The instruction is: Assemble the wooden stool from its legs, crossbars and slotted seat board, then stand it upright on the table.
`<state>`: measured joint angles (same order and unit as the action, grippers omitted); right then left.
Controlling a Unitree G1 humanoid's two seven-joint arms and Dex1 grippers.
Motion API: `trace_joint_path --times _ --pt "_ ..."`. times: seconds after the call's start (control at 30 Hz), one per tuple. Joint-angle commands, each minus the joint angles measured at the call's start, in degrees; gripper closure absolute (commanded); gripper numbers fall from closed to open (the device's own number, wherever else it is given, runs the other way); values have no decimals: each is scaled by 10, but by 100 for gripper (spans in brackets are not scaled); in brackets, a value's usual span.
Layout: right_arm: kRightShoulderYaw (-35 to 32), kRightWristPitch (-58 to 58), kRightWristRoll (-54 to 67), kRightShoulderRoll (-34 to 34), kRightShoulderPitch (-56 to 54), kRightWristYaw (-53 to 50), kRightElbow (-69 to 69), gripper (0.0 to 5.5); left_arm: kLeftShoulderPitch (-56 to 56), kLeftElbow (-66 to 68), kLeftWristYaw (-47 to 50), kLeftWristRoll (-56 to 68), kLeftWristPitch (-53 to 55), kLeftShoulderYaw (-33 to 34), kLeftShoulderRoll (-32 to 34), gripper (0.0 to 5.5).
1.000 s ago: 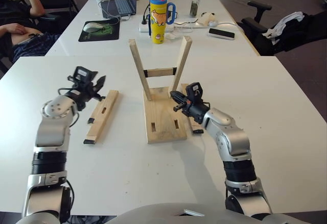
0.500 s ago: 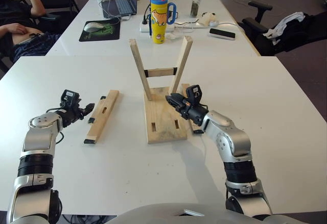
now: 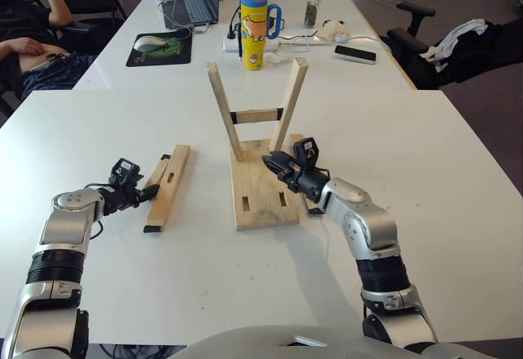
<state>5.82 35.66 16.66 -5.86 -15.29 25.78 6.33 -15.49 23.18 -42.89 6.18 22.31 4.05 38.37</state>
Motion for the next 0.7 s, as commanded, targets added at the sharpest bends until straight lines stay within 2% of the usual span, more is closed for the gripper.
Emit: trace_joint_path --times 0.03,0.1,0.43,0.5,0.6,0.7 --pt "11 -2 -5 -2 2 -6 3 414 -7 8 13 -7 29 -6 0 236" --pt "12 -3 -6 -1 -2 -10 9 414 -10 21 23 -3 51 -2 -7 236" --pt "3 -3 -4 -1 -13 -33 16 411 19 53 -10 24 82 -13 -15 385" --pt "3 -12 -6 -1 -11 -37 18 411 20 59 -9 15 69 -20 -14 412" --pt "8 -22 -9 -2 -6 -38 25 411 10 73 14 14 30 -7 -21 418" --pt "2 -21 11 4 1 -26 28 411 -11 52 72 33 -56 47 -40 418"
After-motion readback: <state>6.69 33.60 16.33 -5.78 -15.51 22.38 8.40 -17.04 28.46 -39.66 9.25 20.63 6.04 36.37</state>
